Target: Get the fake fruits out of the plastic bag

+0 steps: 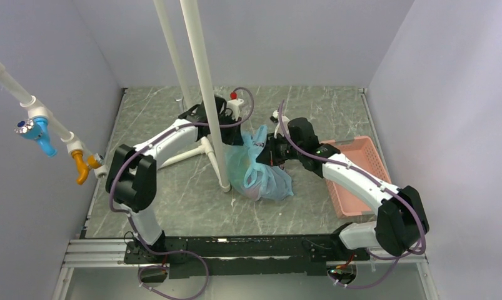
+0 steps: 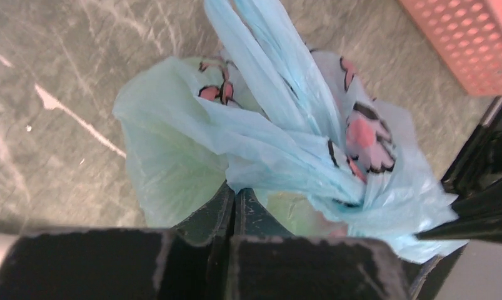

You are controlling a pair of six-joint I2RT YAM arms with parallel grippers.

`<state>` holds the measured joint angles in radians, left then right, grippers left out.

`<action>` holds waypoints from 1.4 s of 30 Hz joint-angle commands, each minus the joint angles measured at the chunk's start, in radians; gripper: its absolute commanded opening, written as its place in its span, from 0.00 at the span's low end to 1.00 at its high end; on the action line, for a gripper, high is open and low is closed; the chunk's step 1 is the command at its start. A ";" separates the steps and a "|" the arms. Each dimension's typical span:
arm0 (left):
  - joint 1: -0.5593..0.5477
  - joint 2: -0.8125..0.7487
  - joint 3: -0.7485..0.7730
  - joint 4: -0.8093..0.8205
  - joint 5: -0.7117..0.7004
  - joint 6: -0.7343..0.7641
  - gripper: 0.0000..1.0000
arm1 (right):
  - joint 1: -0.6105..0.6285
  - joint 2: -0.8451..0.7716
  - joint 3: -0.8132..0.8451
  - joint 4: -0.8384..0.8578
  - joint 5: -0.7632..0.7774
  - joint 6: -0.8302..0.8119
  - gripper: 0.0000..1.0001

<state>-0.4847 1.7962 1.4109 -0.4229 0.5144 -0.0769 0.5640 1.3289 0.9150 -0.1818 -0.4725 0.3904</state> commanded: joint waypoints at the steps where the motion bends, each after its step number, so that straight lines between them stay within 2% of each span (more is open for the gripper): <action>1: 0.000 -0.084 -0.117 0.023 -0.114 0.049 0.00 | 0.025 -0.037 0.041 -0.039 0.138 0.020 0.00; 5: 0.001 -0.143 -0.143 0.024 -0.187 0.011 0.00 | 0.026 -0.114 -0.002 -0.028 0.244 0.068 0.00; 10: 0.002 -0.254 -0.233 0.127 -0.263 -0.064 0.00 | 0.027 -0.210 -0.050 -0.045 0.367 0.080 0.00; 18: 0.012 -0.287 -0.227 0.106 -0.332 -0.061 0.00 | 0.027 -0.262 -0.084 -0.114 0.524 0.058 0.00; 22: 0.034 -0.337 -0.267 0.156 -0.345 -0.060 0.00 | 0.026 -0.246 -0.068 -0.182 0.614 0.036 0.00; 29: 0.046 -0.396 -0.300 0.207 -0.271 -0.048 0.00 | 0.033 -0.242 -0.038 -0.217 0.577 0.013 0.01; 33: 0.045 -0.384 -0.286 0.196 -0.220 -0.050 0.00 | 0.077 -0.178 0.074 -0.290 0.572 -0.037 0.12; 37: 0.044 -0.373 -0.278 0.191 -0.188 -0.055 0.00 | 0.157 -0.152 0.159 -0.311 0.609 -0.079 0.32; 39: 0.045 -0.365 -0.270 0.182 -0.178 -0.055 0.00 | 0.167 -0.145 0.185 -0.306 0.614 -0.099 0.36; 42: 0.044 -0.361 -0.269 0.180 -0.163 -0.058 0.00 | 0.170 -0.138 0.222 -0.304 0.642 -0.130 0.50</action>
<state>-0.4381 1.4391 1.1072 -0.2676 0.2993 -0.1513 0.7330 1.1873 1.0615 -0.4797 0.1108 0.3256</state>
